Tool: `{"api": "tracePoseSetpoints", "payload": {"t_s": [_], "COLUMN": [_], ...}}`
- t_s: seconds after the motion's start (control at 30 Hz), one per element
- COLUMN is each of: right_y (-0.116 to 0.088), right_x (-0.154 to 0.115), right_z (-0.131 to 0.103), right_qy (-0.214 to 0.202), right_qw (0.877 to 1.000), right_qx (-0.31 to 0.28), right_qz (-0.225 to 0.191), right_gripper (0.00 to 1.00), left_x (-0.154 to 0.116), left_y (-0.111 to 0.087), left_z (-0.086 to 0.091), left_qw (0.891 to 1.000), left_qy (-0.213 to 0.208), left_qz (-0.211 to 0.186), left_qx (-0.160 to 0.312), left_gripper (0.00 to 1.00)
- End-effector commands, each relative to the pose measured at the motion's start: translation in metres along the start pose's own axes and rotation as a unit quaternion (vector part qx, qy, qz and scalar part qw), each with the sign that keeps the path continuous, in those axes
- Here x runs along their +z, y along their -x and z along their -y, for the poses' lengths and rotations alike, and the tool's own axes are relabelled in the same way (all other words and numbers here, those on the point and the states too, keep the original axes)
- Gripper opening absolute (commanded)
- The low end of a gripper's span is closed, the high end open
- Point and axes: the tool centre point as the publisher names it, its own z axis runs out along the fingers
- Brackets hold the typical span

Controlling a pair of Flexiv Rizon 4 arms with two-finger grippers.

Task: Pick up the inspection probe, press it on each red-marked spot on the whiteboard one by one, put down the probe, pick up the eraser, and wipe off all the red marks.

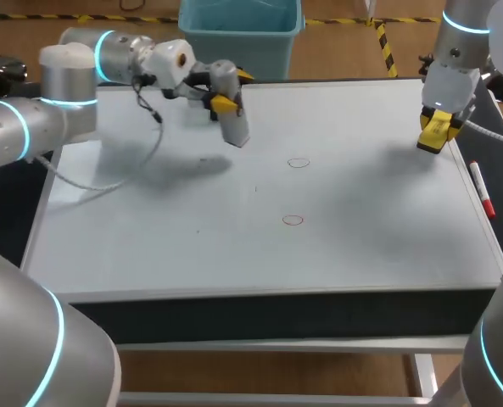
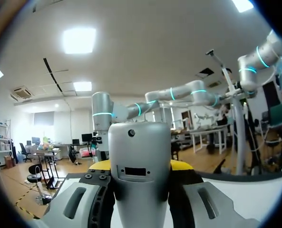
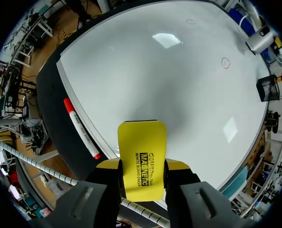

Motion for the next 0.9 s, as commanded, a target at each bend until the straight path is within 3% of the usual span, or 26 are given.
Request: {"api": "tracePoseSetpoints", "payload": {"t_s": [0.03, 0.5, 0.9], "right_y": [0.000, 0.000, 0.000], "right_x": [-0.001, -0.001, -0.001], "right_z": [0.001, 0.001, 0.001], "right_qy": [0.000, 0.000, 0.000], "right_qw": [1.000, 1.000, 1.000], "right_qx": [-0.001, -0.001, -0.001], "right_qz": [-0.002, -0.002, -0.002], "right_gripper": [0.00, 0.00, 0.00], "left_x": [-0.025, -0.089, -0.107], "left_y": [-0.041, -0.079, -0.086], "left_z": [0.013, 0.016, 0.014], "left_qw": [0.989, 0.980, 0.977], "left_qy": [0.058, 0.063, 0.062], "left_qz": [0.133, 0.190, 0.198], "left_qx": [0.001, -0.021, -0.048], "left_gripper": [0.00, 0.00, 0.00]}}
